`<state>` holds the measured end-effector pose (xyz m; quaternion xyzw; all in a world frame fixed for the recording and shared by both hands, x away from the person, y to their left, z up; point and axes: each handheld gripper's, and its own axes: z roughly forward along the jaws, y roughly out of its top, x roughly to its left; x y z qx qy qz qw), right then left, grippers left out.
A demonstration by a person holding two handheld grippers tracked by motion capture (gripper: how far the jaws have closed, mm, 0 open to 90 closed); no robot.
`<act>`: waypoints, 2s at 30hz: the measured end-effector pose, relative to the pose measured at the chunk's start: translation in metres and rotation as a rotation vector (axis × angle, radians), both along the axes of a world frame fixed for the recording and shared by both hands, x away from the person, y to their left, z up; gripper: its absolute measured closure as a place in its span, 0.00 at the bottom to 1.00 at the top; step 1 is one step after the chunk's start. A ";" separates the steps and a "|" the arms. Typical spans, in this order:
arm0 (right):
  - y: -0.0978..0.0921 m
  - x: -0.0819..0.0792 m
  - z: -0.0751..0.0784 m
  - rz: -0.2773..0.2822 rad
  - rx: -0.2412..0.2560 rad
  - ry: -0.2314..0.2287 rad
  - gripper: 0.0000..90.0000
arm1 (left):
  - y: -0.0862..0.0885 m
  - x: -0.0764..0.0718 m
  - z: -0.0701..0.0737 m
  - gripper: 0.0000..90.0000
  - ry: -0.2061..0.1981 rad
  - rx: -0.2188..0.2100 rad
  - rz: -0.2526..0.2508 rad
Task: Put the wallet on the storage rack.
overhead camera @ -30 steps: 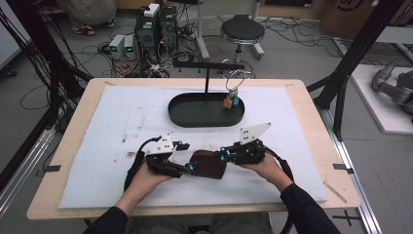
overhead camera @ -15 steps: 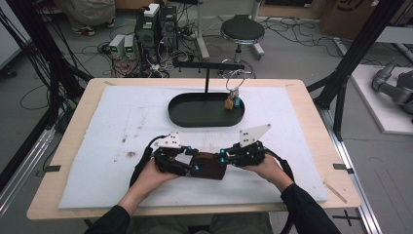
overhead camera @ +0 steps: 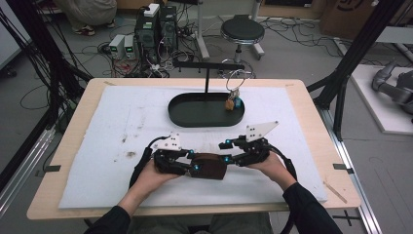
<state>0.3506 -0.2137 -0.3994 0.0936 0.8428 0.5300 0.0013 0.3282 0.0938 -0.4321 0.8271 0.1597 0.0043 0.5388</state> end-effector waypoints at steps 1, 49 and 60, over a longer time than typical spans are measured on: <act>-0.002 0.001 0.000 -0.012 0.003 -0.003 0.56 | 0.000 -0.001 0.001 0.66 -0.006 -0.007 -0.004; -0.082 0.032 -0.008 -0.621 0.023 -0.001 0.41 | 0.035 0.000 0.073 0.74 -0.234 -0.052 0.251; -0.085 0.033 -0.009 -0.648 0.023 0.000 0.41 | 0.037 0.019 0.083 0.74 -0.249 -0.041 0.325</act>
